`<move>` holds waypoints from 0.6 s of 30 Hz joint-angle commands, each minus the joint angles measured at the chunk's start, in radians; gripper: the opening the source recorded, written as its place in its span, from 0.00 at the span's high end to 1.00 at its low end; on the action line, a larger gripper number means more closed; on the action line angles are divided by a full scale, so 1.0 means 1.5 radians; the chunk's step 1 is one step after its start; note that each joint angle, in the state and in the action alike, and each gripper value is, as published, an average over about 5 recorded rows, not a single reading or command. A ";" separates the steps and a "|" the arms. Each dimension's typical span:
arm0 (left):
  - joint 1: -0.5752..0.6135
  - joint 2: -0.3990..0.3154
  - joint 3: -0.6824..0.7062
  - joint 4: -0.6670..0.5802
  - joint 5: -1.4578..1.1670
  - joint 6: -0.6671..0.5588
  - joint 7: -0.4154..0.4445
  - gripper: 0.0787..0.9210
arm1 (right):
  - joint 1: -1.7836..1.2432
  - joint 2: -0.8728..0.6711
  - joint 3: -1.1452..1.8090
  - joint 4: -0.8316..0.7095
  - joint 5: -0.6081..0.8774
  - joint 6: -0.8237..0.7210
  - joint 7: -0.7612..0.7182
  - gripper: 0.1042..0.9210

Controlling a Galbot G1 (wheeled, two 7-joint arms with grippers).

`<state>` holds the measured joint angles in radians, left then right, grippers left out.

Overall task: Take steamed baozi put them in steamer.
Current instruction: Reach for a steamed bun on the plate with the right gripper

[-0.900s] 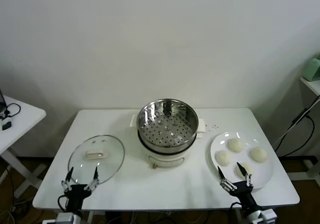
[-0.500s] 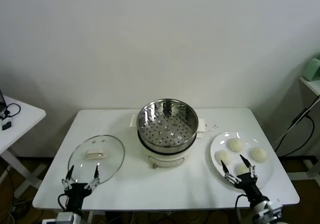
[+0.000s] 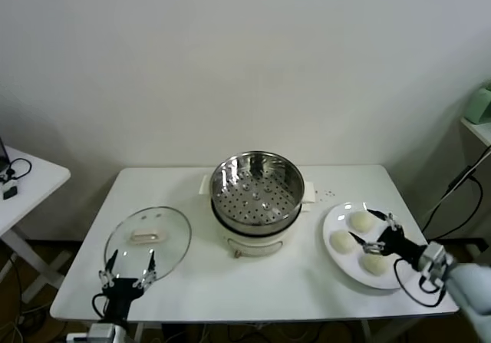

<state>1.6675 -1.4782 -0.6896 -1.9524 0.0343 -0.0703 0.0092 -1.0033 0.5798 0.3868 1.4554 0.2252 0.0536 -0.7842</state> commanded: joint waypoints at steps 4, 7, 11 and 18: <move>-0.011 0.005 0.006 0.011 -0.003 0.005 0.001 0.12 | 0.523 -0.120 -0.412 -0.249 -0.094 0.033 -0.287 0.12; -0.014 0.007 0.007 0.011 -0.003 0.008 0.001 0.12 | 0.635 -0.075 -0.530 -0.312 -0.146 0.059 -0.321 0.12; -0.017 0.009 0.006 0.010 -0.004 0.013 0.001 0.12 | 0.738 -0.009 -0.651 -0.379 -0.189 0.078 -0.349 0.12; -0.025 0.013 0.002 0.010 -0.005 0.024 0.001 0.12 | 0.788 0.096 -0.756 -0.447 -0.197 0.076 -0.355 0.12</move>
<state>1.6358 -1.4641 -0.6845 -1.9381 0.0281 -0.0439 0.0100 -0.1204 0.5976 -0.4145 0.9786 0.0115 0.1379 -1.2042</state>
